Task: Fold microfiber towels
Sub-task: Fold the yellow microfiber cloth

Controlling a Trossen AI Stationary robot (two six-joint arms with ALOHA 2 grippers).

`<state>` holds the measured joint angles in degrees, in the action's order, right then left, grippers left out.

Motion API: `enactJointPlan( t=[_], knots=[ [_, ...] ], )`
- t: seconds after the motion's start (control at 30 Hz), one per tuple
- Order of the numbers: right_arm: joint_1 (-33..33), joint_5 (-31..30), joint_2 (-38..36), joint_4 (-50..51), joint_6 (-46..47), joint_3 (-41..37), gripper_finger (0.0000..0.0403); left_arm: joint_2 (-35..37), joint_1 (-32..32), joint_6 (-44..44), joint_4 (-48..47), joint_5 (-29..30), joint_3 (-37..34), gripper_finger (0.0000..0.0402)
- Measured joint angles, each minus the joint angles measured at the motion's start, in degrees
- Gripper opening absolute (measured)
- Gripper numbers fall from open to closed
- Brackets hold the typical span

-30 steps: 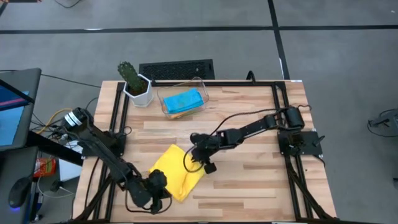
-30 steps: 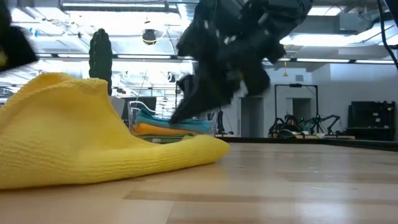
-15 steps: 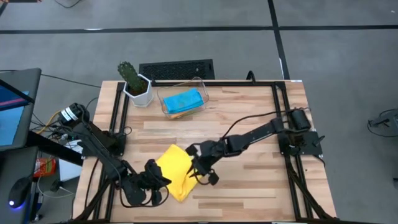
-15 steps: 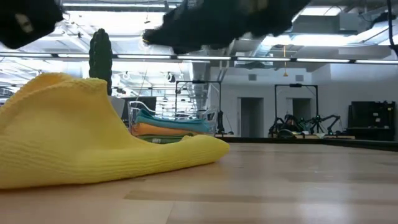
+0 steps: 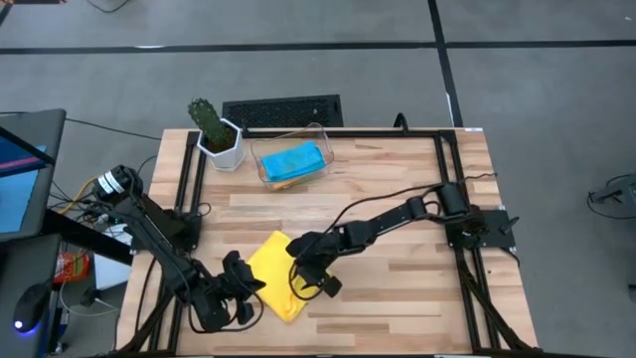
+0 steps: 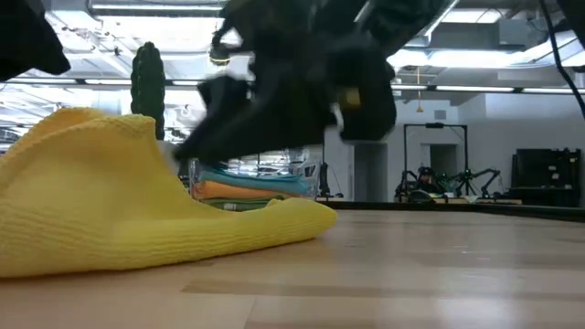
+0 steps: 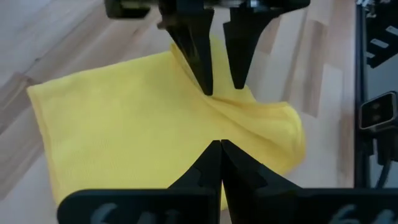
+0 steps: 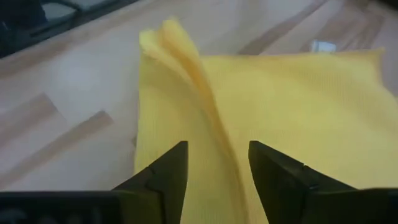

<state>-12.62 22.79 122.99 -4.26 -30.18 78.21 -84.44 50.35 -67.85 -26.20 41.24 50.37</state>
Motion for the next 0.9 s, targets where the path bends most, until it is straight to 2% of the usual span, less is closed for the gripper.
enactJointPlan(
  t=[0.5, 0.73, 0.9],
  knots=[
    [1.8, 0.0, 1.2, 2.6, -0.5, 0.9, 0.018, 0.0, 0.0, 0.7, -0.4, 0.1, 0.0, 0.0],
    [1.4, -0.2, 4.5, 2.4, -0.2, 0.8, 0.0177, 0.0, 0.0, 0.6, -1.3, 0.1, 0.0, 0.0],
    [1.4, -0.4, 4.5, 2.7, 0.2, 1.0, 0.016, 0.0, 0.0, 0.9, -1.4, 0.0, 0.0, 0.0]
  ],
)
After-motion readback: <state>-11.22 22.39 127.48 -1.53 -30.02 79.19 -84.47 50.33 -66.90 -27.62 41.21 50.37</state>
